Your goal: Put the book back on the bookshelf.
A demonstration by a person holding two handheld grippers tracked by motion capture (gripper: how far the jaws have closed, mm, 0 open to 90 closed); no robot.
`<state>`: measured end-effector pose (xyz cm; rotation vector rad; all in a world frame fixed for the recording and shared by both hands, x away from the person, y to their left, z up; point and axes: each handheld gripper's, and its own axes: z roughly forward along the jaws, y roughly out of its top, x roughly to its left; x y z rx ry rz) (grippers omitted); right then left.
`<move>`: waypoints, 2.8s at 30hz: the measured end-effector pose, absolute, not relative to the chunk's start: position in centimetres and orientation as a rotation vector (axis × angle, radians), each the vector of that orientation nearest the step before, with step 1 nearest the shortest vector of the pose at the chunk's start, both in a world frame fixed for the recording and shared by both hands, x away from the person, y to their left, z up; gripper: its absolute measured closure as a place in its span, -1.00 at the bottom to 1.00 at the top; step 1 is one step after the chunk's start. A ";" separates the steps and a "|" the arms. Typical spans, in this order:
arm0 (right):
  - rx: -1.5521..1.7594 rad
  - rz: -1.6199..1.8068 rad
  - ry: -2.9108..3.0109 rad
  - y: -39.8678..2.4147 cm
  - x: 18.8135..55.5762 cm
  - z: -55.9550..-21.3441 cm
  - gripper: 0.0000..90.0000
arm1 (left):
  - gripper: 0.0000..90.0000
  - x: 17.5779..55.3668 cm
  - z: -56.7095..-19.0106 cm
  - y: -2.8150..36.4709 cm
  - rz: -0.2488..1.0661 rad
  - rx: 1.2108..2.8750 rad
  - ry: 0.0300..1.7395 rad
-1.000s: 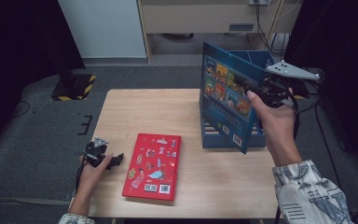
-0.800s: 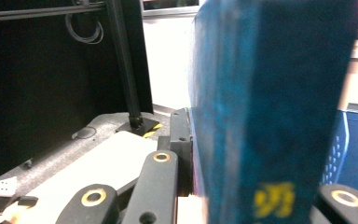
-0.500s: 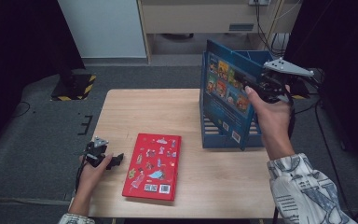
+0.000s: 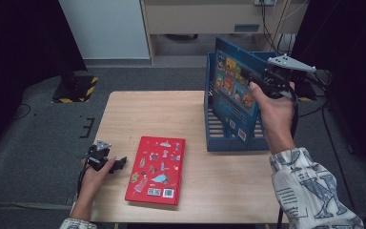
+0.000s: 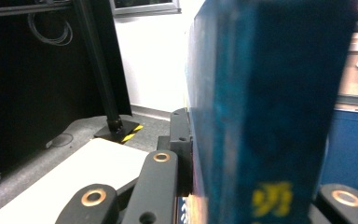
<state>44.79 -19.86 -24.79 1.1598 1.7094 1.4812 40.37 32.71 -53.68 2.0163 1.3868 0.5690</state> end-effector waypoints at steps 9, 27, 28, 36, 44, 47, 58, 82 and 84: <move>1.182 1.466 1.699 -19.8 45.4 -25.5 0.82 | -1.00 40.4 -53.7 32.6 0.566 2.018 1.379; 1.186 1.435 1.700 -18.3 47.6 -25.6 0.82 | -1.00 40.4 -53.7 32.5 0.561 2.029 1.365; 1.187 1.433 1.699 -18.2 47.6 -25.6 0.82 | -1.00 40.4 -53.7 32.5 0.561 2.030 1.365; 1.189 1.423 1.694 -17.7 48.3 -25.8 0.82 | -1.00 40.4 -53.7 32.5 0.561 2.030 1.365; 1.197 1.420 1.668 -17.1 48.8 -26.1 0.82 | -1.00 40.4 -53.7 32.5 0.560 2.026 1.367; 1.185 1.408 1.668 -16.8 48.8 -26.2 0.82 | -1.00 40.4 -53.7 32.5 0.560 2.026 1.367; 1.167 1.410 1.608 -16.1 49.2 -26.9 0.82 | -1.00 40.4 -53.7 32.5 0.560 2.030 1.363; 1.192 1.425 1.550 -15.4 50.2 -29.7 0.82 | -1.00 40.4 -53.7 32.4 0.557 2.033 1.364; 1.196 1.424 1.549 -15.4 50.4 -29.7 0.82 | -1.00 40.4 -53.7 32.4 0.557 2.033 1.364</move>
